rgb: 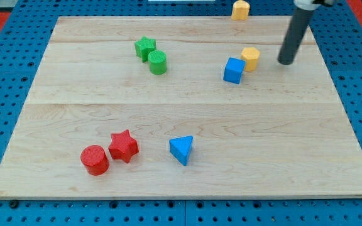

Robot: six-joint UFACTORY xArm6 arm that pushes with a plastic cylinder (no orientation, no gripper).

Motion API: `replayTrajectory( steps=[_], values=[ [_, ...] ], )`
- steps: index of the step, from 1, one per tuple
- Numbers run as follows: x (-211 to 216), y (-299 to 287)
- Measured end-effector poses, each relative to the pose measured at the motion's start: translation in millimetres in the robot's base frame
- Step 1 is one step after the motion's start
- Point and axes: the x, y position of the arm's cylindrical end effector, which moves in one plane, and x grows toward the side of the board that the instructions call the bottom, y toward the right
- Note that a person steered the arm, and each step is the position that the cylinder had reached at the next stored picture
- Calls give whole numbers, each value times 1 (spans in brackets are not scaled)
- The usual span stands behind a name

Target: Move the yellow hexagon to the bottom left of the green circle

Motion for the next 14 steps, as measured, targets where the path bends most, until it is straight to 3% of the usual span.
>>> replayTrajectory(
  steps=[2,3,4,5,8,11,13,14],
  values=[
    [-14,-117],
    [-21,-144],
    [-58,-137],
    [-49,-179],
    [37,-240],
    [125,-178],
    [123,-231],
    [98,-236]
  ],
)
